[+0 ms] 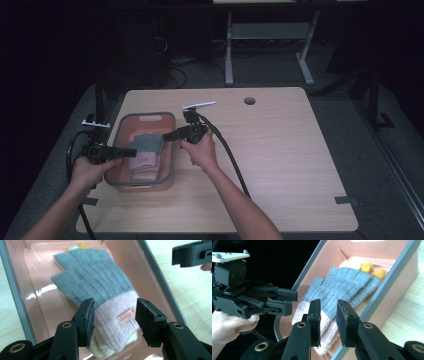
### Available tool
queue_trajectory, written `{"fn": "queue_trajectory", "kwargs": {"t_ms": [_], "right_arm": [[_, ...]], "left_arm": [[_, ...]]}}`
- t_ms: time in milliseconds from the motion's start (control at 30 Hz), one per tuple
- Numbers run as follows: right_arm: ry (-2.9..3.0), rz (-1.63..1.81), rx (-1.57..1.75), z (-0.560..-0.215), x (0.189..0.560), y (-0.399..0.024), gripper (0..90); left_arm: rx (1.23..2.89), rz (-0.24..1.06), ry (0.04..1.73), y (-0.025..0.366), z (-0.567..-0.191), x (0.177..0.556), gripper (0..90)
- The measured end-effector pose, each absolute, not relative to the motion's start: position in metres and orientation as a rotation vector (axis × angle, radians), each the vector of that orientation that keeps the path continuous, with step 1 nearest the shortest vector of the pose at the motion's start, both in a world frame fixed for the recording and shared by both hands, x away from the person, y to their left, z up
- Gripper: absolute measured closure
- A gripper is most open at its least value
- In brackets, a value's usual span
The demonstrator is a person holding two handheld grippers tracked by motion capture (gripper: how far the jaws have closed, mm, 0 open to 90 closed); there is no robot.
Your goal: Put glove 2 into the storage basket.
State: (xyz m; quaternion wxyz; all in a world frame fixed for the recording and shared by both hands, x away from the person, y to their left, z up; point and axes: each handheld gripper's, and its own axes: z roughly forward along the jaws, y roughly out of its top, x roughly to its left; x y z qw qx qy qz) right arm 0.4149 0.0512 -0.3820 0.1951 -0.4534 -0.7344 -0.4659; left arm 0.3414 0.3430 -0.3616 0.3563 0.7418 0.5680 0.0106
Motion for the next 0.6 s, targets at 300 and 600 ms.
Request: {"fn": "queue_trajectory", "kwargs": {"t_ms": [300,600], "right_arm": [[-2.04,-1.327,-1.287,-0.383,0.413,0.035,70.7],[-2.026,-1.346,-1.321,-0.383,0.41,0.012,66.7]], "left_arm": [[1.904,0.021,1.397,0.33,-0.351,0.341,47.9],[1.876,0.011,1.317,0.307,-0.339,0.34,44.8]]}}
